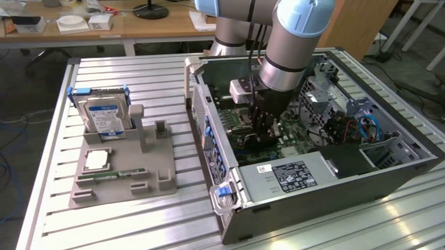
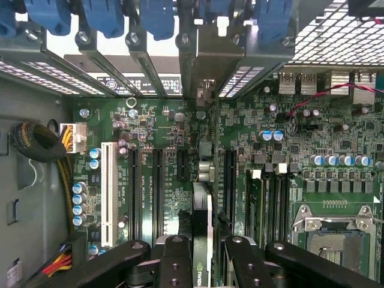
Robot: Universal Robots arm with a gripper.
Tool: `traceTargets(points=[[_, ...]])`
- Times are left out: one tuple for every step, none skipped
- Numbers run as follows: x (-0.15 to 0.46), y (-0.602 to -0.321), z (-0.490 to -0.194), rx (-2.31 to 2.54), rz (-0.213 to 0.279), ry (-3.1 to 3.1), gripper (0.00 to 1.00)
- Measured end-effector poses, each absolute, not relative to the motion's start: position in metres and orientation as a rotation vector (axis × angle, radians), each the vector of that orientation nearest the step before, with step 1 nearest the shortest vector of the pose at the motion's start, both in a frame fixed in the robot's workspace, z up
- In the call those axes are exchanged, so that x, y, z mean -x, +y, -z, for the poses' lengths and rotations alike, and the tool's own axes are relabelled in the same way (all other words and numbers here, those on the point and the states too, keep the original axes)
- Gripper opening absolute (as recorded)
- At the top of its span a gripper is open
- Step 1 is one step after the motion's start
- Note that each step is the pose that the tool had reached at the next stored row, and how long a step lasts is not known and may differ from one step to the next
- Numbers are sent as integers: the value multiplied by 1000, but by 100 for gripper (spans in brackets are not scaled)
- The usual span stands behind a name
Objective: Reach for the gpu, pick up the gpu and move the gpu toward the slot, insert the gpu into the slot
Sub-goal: 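Insert the gpu into the slot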
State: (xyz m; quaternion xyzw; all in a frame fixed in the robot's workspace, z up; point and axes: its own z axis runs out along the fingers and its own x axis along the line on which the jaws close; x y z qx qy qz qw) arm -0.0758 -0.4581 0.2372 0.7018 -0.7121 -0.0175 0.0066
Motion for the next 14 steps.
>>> traceTargets(points=[[76,-458,-237,-2196,55,-2228,26],[76,-458,-237,-2196,55,-2228,26],[76,-458,-237,-2196,55,-2228,26],[76,-458,-237,-2196,55,-2228,26],[76,-458,-237,-2196,55,-2228,26],[76,-458,-236,-2195,55,-2228,26],[76,-458,-235,-2195,55,-2227,26],[76,-458,-234,-2195,55,-2227,26],[76,-458,-234,-2195,55,-2228,26],[76,-458,-234,-2195,55,-2228,26],[76,-458,-234,-2196,55,-2228,26],[76,-458,-234,-2196,55,-2228,26],[76,-458,-234,-2196,55,-2228,26],[76,-458,-234,-2196,55,-2228,26]])
